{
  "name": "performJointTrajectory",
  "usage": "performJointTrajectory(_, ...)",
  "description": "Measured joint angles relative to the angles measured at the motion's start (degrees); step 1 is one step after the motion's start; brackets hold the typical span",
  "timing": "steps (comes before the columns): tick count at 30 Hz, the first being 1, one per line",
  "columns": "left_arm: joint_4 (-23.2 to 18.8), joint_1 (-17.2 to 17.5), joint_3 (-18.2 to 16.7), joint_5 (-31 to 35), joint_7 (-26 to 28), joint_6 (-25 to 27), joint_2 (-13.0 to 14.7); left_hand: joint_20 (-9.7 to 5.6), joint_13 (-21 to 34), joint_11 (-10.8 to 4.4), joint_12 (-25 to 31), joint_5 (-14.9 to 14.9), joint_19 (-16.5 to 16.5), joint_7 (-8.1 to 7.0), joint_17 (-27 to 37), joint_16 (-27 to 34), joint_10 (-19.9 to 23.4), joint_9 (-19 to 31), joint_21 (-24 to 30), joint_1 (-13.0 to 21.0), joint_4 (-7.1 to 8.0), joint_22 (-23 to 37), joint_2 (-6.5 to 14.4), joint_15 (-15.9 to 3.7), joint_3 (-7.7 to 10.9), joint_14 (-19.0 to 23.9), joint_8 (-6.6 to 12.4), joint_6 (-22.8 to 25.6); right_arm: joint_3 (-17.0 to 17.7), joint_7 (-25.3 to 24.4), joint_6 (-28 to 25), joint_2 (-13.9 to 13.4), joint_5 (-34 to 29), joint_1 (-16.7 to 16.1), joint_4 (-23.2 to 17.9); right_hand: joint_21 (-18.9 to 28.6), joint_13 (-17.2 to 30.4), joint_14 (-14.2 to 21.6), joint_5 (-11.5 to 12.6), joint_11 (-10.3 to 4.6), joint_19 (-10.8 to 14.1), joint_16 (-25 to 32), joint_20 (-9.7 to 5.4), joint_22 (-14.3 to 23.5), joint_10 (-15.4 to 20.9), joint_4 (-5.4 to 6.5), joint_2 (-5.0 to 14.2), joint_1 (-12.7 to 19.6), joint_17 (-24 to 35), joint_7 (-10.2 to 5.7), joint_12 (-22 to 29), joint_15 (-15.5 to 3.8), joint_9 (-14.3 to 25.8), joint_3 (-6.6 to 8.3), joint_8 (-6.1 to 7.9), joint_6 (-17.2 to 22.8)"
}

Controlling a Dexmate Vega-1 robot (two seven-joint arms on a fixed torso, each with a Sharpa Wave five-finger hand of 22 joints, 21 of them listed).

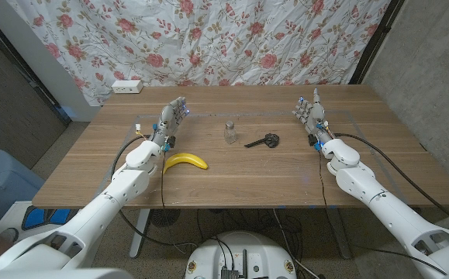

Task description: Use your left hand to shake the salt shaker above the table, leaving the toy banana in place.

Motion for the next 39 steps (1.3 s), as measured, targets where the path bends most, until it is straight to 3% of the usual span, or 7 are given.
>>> performJointTrajectory(9, -0.6, -0.4, 0.7, 0.3, -1.5, 0.8, 0.7, 0.00, 0.0, -0.57, 0.0, 0.0, 0.0, -0.52, 0.0, 0.0, 0.6, 0.0, -0.4, 2.5, -5.41, 0.0, -1.6, 0.00, 0.31, 0.0, 0.41, 0.1, 0.0, 0.0, 0.0, 0.0, 0.0, 0.0, 0.0, 0.0, 0.0, 0.0, 0.0, 0.00, 0.0, 0.0, 0.00, 0.0, 0.0, 0.00, 0.00, 0.0, 0.0, 0.00, 0.0, 0.00, 0.0, 0.00, 0.00, 0.0)
performJointTrajectory(18, -0.9, -1.0, 1.4, 0.8, -3.2, 1.3, 1.5, 0.01, 0.0, -1.23, 0.0, 0.0, 0.0, -1.15, 0.2, 0.0, 1.2, 0.0, -0.9, 4.1, -8.76, 0.0, -2.7, 0.00, 0.46, 0.0, 0.63, 0.1, 0.0, 0.0, 0.0, 0.0, 0.0, 0.0, 0.0, 0.0, 0.0, 0.0, 0.0, 0.01, 0.0, 0.0, 0.00, 0.0, 0.0, 0.00, 0.00, 0.0, 0.0, 0.00, 0.0, 0.01, 0.0, 0.00, 0.00, 0.0)
performJointTrajectory(30, -0.4, -1.8, 1.9, 1.3, -6.4, 1.1, 2.9, -0.02, 0.0, -2.77, 0.0, 0.0, -0.3, -2.17, 0.3, 0.0, 1.9, 0.3, -1.3, 5.9, -10.91, 0.0, -3.9, 0.00, 0.46, 0.0, 0.85, 0.5, 0.0, 0.0, 0.0, 0.0, 0.0, 0.0, 0.0, 0.0, 0.0, 0.0, 0.0, 0.01, 0.0, 0.0, 0.00, 0.0, 0.0, -0.01, 0.00, 0.0, 0.0, 0.00, 0.0, 0.01, 0.0, 0.00, 0.00, 0.0)
performJointTrajectory(39, -1.2, -1.3, 2.2, 2.2, -7.4, 0.3, 4.1, 0.00, 0.0, -3.08, 0.0, 0.0, -0.6, -2.47, 0.3, 0.2, 2.2, 0.3, -1.3, 7.2, -11.15, 0.0, -4.8, 0.01, 0.70, 0.0, 0.85, 0.2, 0.0, 0.0, 0.0, 0.0, 0.0, 0.0, 0.0, 0.0, 0.0, 0.0, 0.0, 0.01, 0.0, 0.0, 0.00, 0.0, 0.0, -0.01, 0.00, 0.0, 0.0, 0.00, 0.0, 0.01, 0.0, 0.00, 0.21, 0.0)
